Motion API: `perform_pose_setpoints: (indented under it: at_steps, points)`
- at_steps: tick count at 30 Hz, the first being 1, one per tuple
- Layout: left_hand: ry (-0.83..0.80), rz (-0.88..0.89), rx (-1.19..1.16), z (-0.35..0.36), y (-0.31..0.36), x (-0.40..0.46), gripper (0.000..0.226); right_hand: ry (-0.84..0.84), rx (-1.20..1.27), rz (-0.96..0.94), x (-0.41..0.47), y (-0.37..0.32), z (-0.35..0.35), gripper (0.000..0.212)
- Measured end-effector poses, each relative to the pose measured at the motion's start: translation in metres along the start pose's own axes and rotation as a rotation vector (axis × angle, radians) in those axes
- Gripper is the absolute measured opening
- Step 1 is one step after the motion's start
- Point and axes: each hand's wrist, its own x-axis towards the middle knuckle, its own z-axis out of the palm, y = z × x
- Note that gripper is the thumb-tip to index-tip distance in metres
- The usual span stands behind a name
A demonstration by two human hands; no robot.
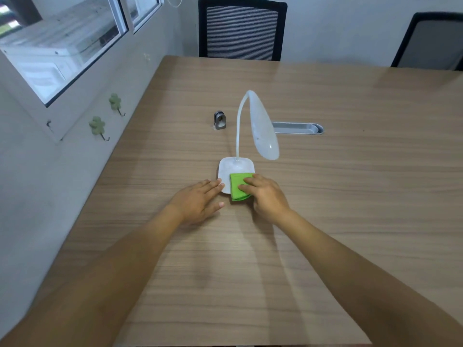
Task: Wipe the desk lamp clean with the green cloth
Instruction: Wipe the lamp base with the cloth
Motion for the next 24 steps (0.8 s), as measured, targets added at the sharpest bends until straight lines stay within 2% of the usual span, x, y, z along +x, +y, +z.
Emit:
perform_pose_setpoints:
  at_steps: [4,7,10,13,18,24]
  points:
    - [-0.017,-0.019,0.005,-0.001,0.002,-0.001,0.066,0.007,-0.071,0.119,-0.015,0.02,-0.008,0.05]
    - [-0.034,-0.026,0.018,-0.002,0.004,-0.004,0.069,0.116,-0.052,0.238,-0.015,0.013,-0.016,0.05]
    - [-0.037,-0.092,-0.006,0.005,0.001,-0.017,0.072,0.151,-0.028,0.134,0.001,-0.016,-0.016,0.05]
    - [-0.063,-0.231,-0.028,0.02,-0.007,-0.04,0.074,0.101,-0.057,0.054,0.024,-0.046,-0.007,0.04]
    - [-0.045,-0.384,-0.048,0.04,-0.015,-0.062,0.073,-0.037,-0.169,0.079,0.026,-0.049,0.006,0.042]
    - [-0.008,-0.413,-0.086,0.046,-0.013,-0.063,0.071,0.063,-0.124,0.232,-0.017,-0.008,-0.002,0.053]
